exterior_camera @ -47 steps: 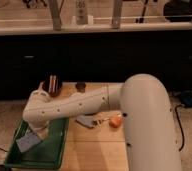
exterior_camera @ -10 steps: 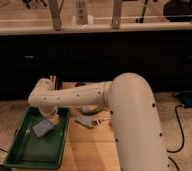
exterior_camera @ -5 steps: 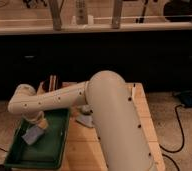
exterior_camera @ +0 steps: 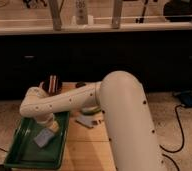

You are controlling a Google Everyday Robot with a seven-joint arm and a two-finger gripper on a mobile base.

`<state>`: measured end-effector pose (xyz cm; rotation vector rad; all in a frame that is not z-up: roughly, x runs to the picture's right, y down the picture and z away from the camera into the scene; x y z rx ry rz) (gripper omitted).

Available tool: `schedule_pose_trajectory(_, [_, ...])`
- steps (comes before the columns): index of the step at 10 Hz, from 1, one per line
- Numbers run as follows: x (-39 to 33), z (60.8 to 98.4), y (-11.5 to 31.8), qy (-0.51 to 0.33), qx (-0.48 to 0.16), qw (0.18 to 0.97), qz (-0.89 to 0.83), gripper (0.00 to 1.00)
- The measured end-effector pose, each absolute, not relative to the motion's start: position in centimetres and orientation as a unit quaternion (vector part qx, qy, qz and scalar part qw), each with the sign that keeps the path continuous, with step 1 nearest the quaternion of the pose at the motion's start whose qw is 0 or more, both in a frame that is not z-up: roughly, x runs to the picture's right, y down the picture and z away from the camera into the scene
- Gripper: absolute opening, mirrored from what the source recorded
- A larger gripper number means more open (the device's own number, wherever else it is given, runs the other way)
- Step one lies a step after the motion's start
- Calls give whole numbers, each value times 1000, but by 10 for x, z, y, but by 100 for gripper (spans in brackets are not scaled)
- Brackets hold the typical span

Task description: Wipe tray with sponge

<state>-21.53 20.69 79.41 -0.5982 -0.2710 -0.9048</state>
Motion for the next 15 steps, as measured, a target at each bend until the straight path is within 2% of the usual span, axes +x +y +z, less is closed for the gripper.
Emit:
schedule_pose_trajectory(2, [-181,799,196,-114,-280,859,-414,1])
schedule_pose_trajectory(6, [-166,813,173,-101,-274,862,-414,1])
schedule_pose_trajectory(10, [-234,813,165,-117,-260,843,-456,1])
schedule_pose_trajectory(12, [-268,803,179,-134,-255,827,-483,1])
schedule_pose_trajectory(15, [-279,791,200,-151,-254,817,-495,1])
